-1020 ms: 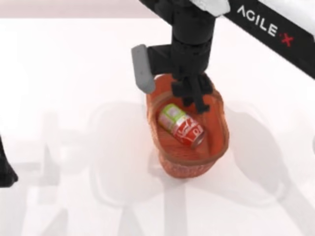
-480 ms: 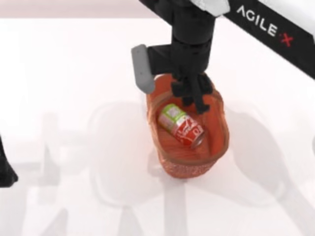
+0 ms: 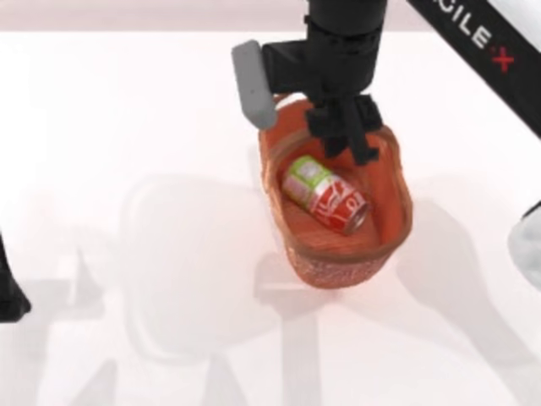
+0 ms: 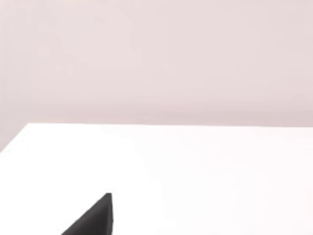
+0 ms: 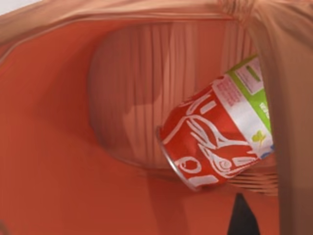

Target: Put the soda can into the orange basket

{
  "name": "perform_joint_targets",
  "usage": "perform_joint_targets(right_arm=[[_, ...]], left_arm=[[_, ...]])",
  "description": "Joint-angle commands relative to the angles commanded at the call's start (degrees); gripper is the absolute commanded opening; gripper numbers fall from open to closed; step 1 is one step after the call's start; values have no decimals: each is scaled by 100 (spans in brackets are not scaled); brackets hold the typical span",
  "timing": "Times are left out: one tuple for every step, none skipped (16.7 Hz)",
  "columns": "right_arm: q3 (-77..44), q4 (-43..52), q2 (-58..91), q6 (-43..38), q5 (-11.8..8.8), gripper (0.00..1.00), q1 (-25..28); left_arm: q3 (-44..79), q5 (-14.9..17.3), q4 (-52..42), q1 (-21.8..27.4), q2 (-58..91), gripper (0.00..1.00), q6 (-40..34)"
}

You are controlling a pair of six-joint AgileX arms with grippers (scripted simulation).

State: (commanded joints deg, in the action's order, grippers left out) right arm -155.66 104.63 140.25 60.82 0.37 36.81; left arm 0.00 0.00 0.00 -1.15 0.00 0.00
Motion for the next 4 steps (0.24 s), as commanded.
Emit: perform_joint_targets(right_arm=[[-202, 167, 49, 18, 0, 0, -15], [-341, 293, 86, 30, 1, 0, -28], [-420, 368, 109, 37, 1, 0, -36], [-439, 386, 115, 39, 2, 0, -39]], left_arm=[[0, 0, 0, 0, 0, 100, 0], [0, 0, 0, 0, 0, 100, 0], [0, 0, 0, 0, 0, 100, 0], [0, 0, 0, 0, 0, 100, 0]])
